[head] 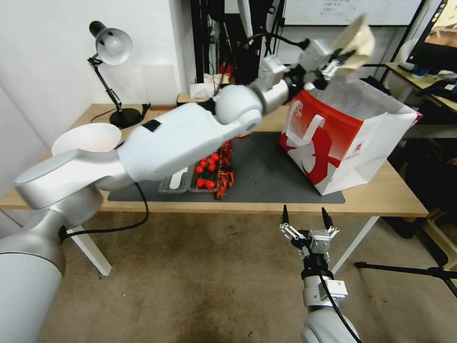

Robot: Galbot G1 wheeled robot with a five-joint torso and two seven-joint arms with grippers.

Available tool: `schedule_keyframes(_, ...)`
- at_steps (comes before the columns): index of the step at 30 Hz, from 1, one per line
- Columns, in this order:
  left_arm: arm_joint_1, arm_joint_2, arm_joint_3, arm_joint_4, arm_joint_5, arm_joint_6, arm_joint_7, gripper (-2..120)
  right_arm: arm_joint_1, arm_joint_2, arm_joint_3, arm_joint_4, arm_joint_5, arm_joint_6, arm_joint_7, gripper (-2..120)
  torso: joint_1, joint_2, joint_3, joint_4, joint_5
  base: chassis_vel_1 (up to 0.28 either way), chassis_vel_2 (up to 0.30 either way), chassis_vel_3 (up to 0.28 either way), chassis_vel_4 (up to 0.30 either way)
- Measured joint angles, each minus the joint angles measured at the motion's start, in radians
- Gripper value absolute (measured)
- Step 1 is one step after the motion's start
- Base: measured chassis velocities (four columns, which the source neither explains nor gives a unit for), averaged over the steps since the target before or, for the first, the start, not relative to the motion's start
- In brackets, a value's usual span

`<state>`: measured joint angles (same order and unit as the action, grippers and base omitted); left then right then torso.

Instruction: Pick up the trash from the table and place it into the takeout bag.

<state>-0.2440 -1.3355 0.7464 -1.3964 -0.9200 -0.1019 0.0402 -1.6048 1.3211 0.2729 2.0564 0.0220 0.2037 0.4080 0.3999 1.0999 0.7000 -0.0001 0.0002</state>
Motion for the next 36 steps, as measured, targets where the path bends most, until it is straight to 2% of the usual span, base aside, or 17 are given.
schedule_keyframes(1,0.000,0.000,0.000,0.000,0.000,0.000,0.000,0,0.000,0.000,0.000,0.000,0.000,0.000,0.000,100,0.000,0.000,0.000,0.0000,0.0000,0.000,0.000,0.000,0.000)
schedule_keyframes(2,0.004,-0.035,0.014,0.030,-0.011,-0.002,0.000,0,0.000,0.001,0.000,0.001,0.000,0.000,0.000,100,0.000,0.000,0.000,0.0000,0.0000,0.000,0.000,0.000,0.000)
schedule_keyframes(5,0.011,-0.071,0.028,0.071,-0.021,-0.005,0.000,0,-0.001,0.002,0.003,0.002,0.000,0.001,0.001,100,0.000,0.000,0.000,0.0000,-0.0001,0.000,0.000,0.000,0.000)
schedule_keyframes(14,0.036,-0.107,0.046,0.109,-0.058,-0.003,-0.026,0,0.006,0.007,0.005,-0.003,0.001,0.003,0.002,100,0.000,0.000,0.000,0.0001,-0.0002,0.000,0.000,0.000,0.000)
schedule_keyframes(16,0.043,-0.109,0.048,0.112,-0.058,-0.002,-0.032,10,0.010,0.009,0.003,-0.006,0.001,0.003,0.002,100,0.000,0.000,0.000,0.0002,-0.0003,0.000,0.000,0.000,0.000)
schedule_keyframes(18,0.043,-0.109,0.048,0.112,-0.058,-0.002,-0.033,12,0.010,0.009,0.003,-0.006,0.001,0.003,0.002,100,0.000,0.000,0.000,0.0002,-0.0002,0.000,0.000,0.000,0.000)
schedule_keyframes(19,0.045,-0.110,0.048,0.112,-0.057,-0.002,-0.034,19,0.011,0.009,0.002,-0.007,0.002,0.003,0.003,100,0.000,0.000,0.000,0.0002,-0.0003,0.000,0.000,0.000,0.000)
schedule_keyframes(22,0.045,-0.110,0.047,0.113,-0.057,-0.001,-0.035,25,0.011,0.010,0.002,-0.008,0.002,0.003,0.003,100,0.000,0.000,0.000,0.0001,-0.0003,0.000,0.000,0.000,0.000)
schedule_keyframes(23,0.045,-0.111,0.046,0.114,-0.055,-0.001,-0.036,34,0.011,0.010,0.002,-0.008,0.002,0.003,0.003,100,0.000,0.000,0.000,0.0001,-0.0003,0.000,0.000,0.000,0.000)
schedule_keyframes(26,0.045,-0.111,0.044,0.115,-0.054,-0.001,-0.036,39,0.011,0.010,0.002,-0.008,0.002,0.003,0.003,100,0.000,0.000,0.000,0.0002,-0.0002,0.000,0.000,0.000,0.000)
schedule_keyframes(28,0.048,-0.111,0.012,0.110,-0.042,-0.002,-0.046,53,0.010,0.009,0.003,-0.008,0.002,0.003,0.003,100,0.000,0.000,0.000,0.0001,-0.0003,0.000,0.000,0.000,0.000)
schedule_keyframes(29,0.048,-0.111,0.012,0.110,-0.042,-0.002,-0.046,53,0.010,0.009,0.003,-0.008,0.002,0.003,0.003,100,0.000,0.000,0.000,0.0001,-0.0003,0.000,0.000,0.000,0.000)
schedule_keyframes(31,0.051,-0.108,-0.014,0.105,-0.038,-0.003,-0.056,63,0.010,0.009,0.003,-0.008,0.002,0.003,0.003,100,0.000,0.000,0.000,0.0000,-0.0003,0.000,0.000,0.000,0.000)
schedule_keyframes(33,0.052,-0.105,-0.023,0.102,-0.037,-0.003,-0.059,67,0.009,0.009,0.003,-0.007,0.002,0.003,0.003,100,0.000,0.000,0.000,0.0000,-0.0003,0.000,0.000,0.000,0.000)
schedule_keyframes(34,0.057,-0.095,-0.044,0.090,-0.037,-0.003,-0.064,74,0.009,0.008,0.003,-0.006,0.002,0.002,0.003,100,0.000,0.000,0.000,0.0000,-0.0003,0.000,0.000,0.000,0.000)
schedule_keyframes(36,0.061,-0.084,-0.059,0.080,-0.038,-0.003,-0.071,78,0.010,0.008,0.002,-0.006,0.002,0.002,0.003,100,0.000,0.000,0.000,0.0000,-0.0003,0.000,0.000,0.000,0.000)
